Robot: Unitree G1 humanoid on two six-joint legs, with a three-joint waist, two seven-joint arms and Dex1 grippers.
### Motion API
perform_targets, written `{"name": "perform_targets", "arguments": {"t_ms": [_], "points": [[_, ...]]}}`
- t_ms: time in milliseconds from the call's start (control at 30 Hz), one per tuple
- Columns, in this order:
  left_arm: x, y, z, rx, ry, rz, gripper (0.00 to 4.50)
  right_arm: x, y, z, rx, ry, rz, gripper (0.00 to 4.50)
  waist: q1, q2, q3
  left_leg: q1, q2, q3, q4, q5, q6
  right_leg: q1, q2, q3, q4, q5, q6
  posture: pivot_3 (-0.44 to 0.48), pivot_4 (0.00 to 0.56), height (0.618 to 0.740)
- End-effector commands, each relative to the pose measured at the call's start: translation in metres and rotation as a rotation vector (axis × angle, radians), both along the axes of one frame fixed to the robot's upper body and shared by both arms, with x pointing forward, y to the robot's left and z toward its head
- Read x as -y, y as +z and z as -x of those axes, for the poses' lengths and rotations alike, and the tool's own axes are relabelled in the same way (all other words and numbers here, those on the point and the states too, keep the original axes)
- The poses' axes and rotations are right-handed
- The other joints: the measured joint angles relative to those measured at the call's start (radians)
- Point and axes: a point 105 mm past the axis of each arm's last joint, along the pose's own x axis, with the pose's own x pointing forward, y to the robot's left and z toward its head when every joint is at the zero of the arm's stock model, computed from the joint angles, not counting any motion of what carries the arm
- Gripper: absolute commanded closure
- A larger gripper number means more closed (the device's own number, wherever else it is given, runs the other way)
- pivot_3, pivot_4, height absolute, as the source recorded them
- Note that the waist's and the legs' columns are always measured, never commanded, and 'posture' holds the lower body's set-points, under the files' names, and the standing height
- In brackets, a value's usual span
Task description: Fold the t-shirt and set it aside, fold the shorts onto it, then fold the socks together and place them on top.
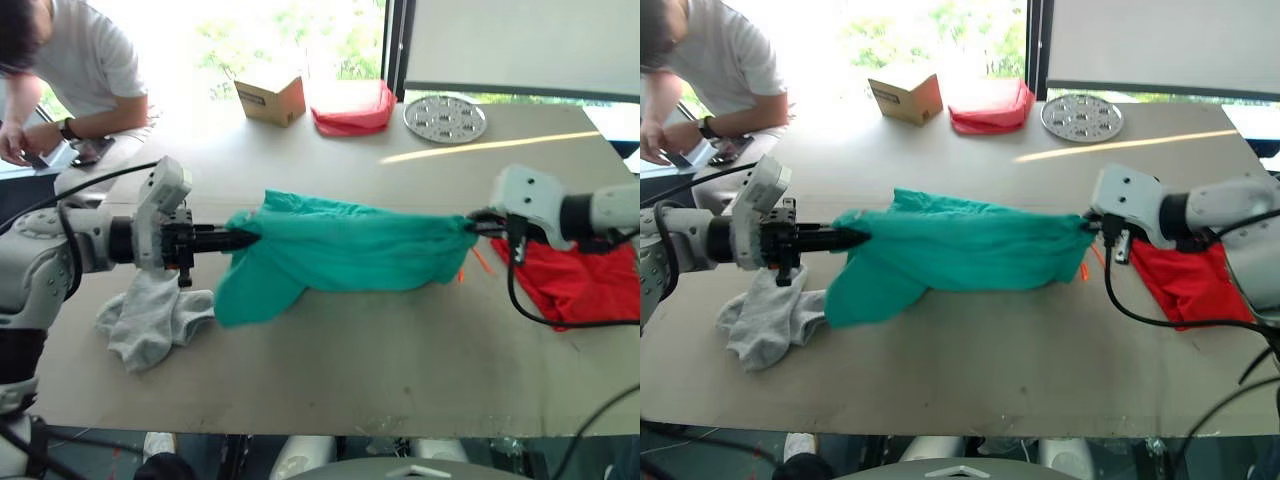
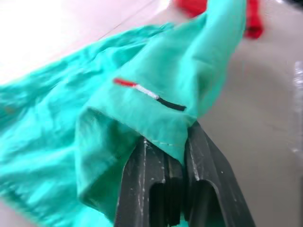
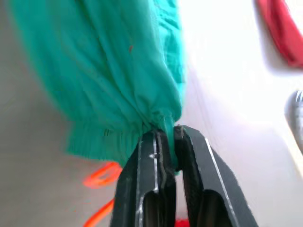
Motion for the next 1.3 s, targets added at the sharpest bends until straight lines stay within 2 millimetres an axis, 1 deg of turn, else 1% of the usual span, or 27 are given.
{"name": "perform_targets", "arguments": {"t_ms": [33,67,100,133,167,200,233,300,367,467,500,567,633,667,700,733,767,800,833,867,933,967,1033,1133,1200,1233,1300], "points": [[-0.042,0.103,-0.045,0.452,0.400,-0.009,4.44,-0.012,0.106,-0.045,0.551,-0.125,-0.045,4.50,-0.008,-0.011,0.000,-0.008,0.001,-0.002,0.000,0.004,-0.005,-0.009,-0.002,0.002,-0.002,0.007,-0.002,0.000,0.150,0.740],[-0.044,0.130,-0.043,0.541,0.419,0.048,4.44,-0.019,0.130,-0.045,0.638,-0.103,-0.067,4.50,-0.014,-0.012,-0.001,-0.021,0.003,-0.005,0.010,0.006,-0.009,-0.020,-0.001,0.000,0.005,0.009,-0.003,0.000,0.150,0.740],[-0.045,0.150,-0.038,0.613,0.408,0.086,4.44,-0.021,0.151,-0.042,0.726,-0.092,-0.094,4.50,-0.021,-0.013,-0.002,-0.028,0.003,-0.007,0.013,0.006,-0.009,-0.030,-0.001,-0.004,0.009,0.010,-0.005,0.000,0.150,0.740],[-0.043,0.165,-0.030,0.667,0.377,0.116,4.44,-0.022,0.164,-0.039,0.772,-0.072,-0.106,4.50,-0.027,-0.013,-0.002,-0.032,0.002,-0.009,0.014,0.005,-0.009,-0.036,-0.006,-0.010,0.016,0.010,-0.006,0.000,0.150,0.740],[-0.041,0.171,-0.022,0.686,0.339,0.139,4.44,-0.022,0.171,-0.036,0.798,-0.049,-0.114,4.50,-0.031,-0.013,-0.003,-0.032,0.001,-0.011,0.013,0.002,-0.008,-0.040,-0.008,-0.017,0.022,0.010,-0.006,0.000,0.150,0.740],[-0.038,0.171,-0.014,0.688,0.294,0.159,4.44,-0.019,0.174,-0.033,0.805,-0.038,-0.139,4.50,-0.036,-0.014,-0.005,-0.032,0.000,-0.012,0.013,0.000,-0.009,-0.041,-0.011,-0.024,0.024,0.011,-0.006,0.000,0.150,0.740],[-0.034,0.166,-0.005,0.674,0.249,0.167,4.44,-0.015,0.171,-0.031,0.796,-0.028,-0.133,4.50,-0.041,-0.013,-0.007,-0.031,-0.001,-0.013,0.013,0.000,-0.009,-0.041,-0.016,-0.031,0.027,0.011,-0.006,0.000,0.150,0.740],[-0.030,0.147,0.009,0.629,0.183,0.146,4.44,-0.011,0.159,-0.025,0.759,0.007,-0.129,4.50,-0.058,-0.010,-0.017,-0.030,-0.006,-0.015,0.016,0.000,-0.009,-0.040,-0.022,-0.034,0.028,0.011,-0.006,0.000,0.150,0.740],[-0.026,0.116,0.024,0.558,0.143,0.119,4.44,-0.010,0.135,-0.016,0.676,0.050,-0.141,4.50,-0.067,-0.006,-0.018,-0.028,-0.010,-0.023,0.015,-0.008,0.003,-0.039,-0.023,-0.033,0.027,0.011,-0.006,0.000,0.150,0.740],[-0.012,0.051,0.053,0.432,0.073,-0.025,4.44,-0.011,0.079,0.009,0.455,0.120,-0.160,4.50,-0.078,-0.003,-0.017,-0.030,-0.013,-0.027,0.019,-0.014,0.011,-0.039,-0.022,-0.029,0.021,0.011,-0.006,0.000,0.150,0.740],[-0.007,0.027,0.063,0.381,0.063,-0.047,4.44,-0.008,0.054,0.018,0.365,0.119,-0.154,4.50,-0.077,-0.002,-0.016,-0.029,-0.013,-0.025,0.022,-0.014,0.011,-0.037,-0.022,-0.028,0.021,0.011,-0.006,0.000,0.150,0.740],[-0.006,-0.034,0.084,0.269,0.075,-0.133,4.44,0.005,-0.012,0.044,0.151,0.084,-0.119,4.50,-0.055,0.001,-0.016,-0.029,-0.014,-0.024,0.021,-0.013,0.010,-0.032,-0.020,-0.025,0.010,0.010,-0.006,0.000,0.150,0.740],[-0.004,-0.066,0.101,0.198,0.082,-0.155,4.44,0.011,-0.050,0.068,0.013,0.069,-0.084,4.50,-0.028,0.006,-0.011,-0.019,-0.013,-0.019,0.021,-0.012,0.009,-0.025,-0.019,-0.020,0.007,0.010,-0.006,0.000,0.150,0.740],[0.001,-0.085,0.113,0.147,0.061,-0.164,4.44,0.018,-0.075,0.081,-0.062,0.053,-0.047,4.50,-0.016,0.009,-0.007,-0.015,-0.012,-0.015,0.018,-0.013,0.009,-0.019,-0.017,-0.017,0.001,0.008,-0.002,0.000,0.150,0.740],[0.005,-0.101,0.125,0.099,0.042,-0.166,4.44,0.022,-0.093,0.095,-0.127,0.058,-0.027,4.50,-0.003,0.011,-0.005,-0.012,-0.010,-0.013,0.017,-0.015,0.013,-0.017,-0.017,-0.015,0.002,0.008,-0.003,0.000,0.150,0.740],[0.008,-0.115,0.136,0.056,0.027,-0.167,4.44,0.026,-0.108,0.105,-0.179,0.041,-0.035,4.50,0.010,0.012,-0.005,-0.010,-0.009,-0.010,0.017,-0.015,0.012,-0.016,-0.016,-0.013,0.004,0.008,-0.007,0.000,0.150,0.740],[0.009,-0.125,0.145,0.022,0.013,-0.176,4.44,0.031,-0.119,0.112,-0.208,0.025,-0.026,4.50,0.016,0.012,-0.005,-0.006,-0.006,-0.006,0.016,-0.017,0.009,-0.012,-0.016,-0.013,0.004,0.007,-0.005,0.000,0.150,0.740],[0.009,-0.129,0.151,0.002,0.005,-0.180,4.44,0.034,-0.125,0.117,-0.225,0.020,-0.020,4.50,0.021,0.012,-0.004,0.004,-0.002,0.000,0.016,-0.017,0.009,-0.002,-0.016,-0.013,0.003,0.006,-0.005,0.000,0.150,0.740],[0.007,-0.133,0.154,-0.017,0.007,-0.184,4.44,0.037,-0.129,0.120,-0.241,0.010,-0.022,4.50,0.022,0.011,-0.004,0.007,0.003,0.007,0.016,-0.018,0.009,0.007,-0.016,-0.013,0.003,0.006,-0.005,0.000,0.150,0.740],[0.004,-0.136,0.159,-0.054,0.011,-0.169,4.44,0.038,-0.132,0.124,-0.261,0.006,-0.030,4.50,0.022,0.011,-0.004,0.007,0.005,0.011,0.016,-0.018,0.008,0.008,-0.016,-0.013,0.002,0.005,-0.004,0.000,0.150,0.740],[0.002,-0.137,0.167,-0.098,-0.010,-0.140,3.70,0.039,-0.132,0.128,-0.287,0.001,-0.069,3.68,0.021,0.009,-0.005,0.008,0.010,0.018,0.016,-0.017,0.009,0.005,-0.015,-0.014,-0.001,0.006,-0.005,0.000,0.150,0.740],[0.000,-0.135,0.168,-0.111,-0.002,-0.124,3.47,0.040,-0.132,0.132,-0.309,0.013,-0.068,3.43,0.020,0.005,-0.007,0.009,0.011,0.020,0.017,-0.017,0.009,0.004,-0.015,-0.014,-0.001,0.006,-0.004,0.000,0.150,0.740],[-0.006,-0.130,0.168,-0.115,0.020,-0.098,2.57,0.043,-0.133,0.141,-0.351,0.030,-0.069,2.51,0.025,0.004,-0.008,0.007,0.014,0.021,0.017,-0.015,0.012,0.001,-0.014,-0.014,-0.001,0.011,-0.005,0.000,0.150,0.740],[-0.014,-0.115,0.188,-0.258,-0.022,0.041,1.16,0.043,-0.120,0.160,-0.517,0.052,-0.226,1.00,0.032,0.005,-0.008,0.004,0.018,0.022,0.016,-0.016,0.007,-0.001,-0.010,-0.015,-0.004,0.011,-0.005,0.000,0.150,0.740],[-0.020,-0.107,0.195,-0.318,-0.041,0.078,1.16,0.045,-0.112,0.167,-0.565,0.094,-0.255,1.00,0.031,0.006,-0.007,0.004,0.021,0.022,0.016,-0.019,0.006,-0.001,-0.007,-0.014,-0.005,0.011,-0.005,0.000,0.150,0.740],[-0.022,-0.101,0.196,-0.337,-0.045,0.100,1.16,0.047,-0.110,0.167,-0.559,0.100,-0.259,1.00,0.031,0.007,-0.007,0.005,0.022,0.022,0.015,-0.022,0.010,-0.001,-0.006,-0.014,-0.006,0.011,-0.005,0.000,0.150,0.740],[-0.019,-0.090,0.201,-0.395,-0.104,0.140,1.16,0.053,-0.107,0.166,-0.530,0.128,-0.222,1.00,0.032,0.008,-0.005,0.005,0.022,0.023,0.015,-0.024,0.012,-0.001,-0.007,-0.015,-0.006,0.010,-0.006,0.000,0.150,0.740]]}}
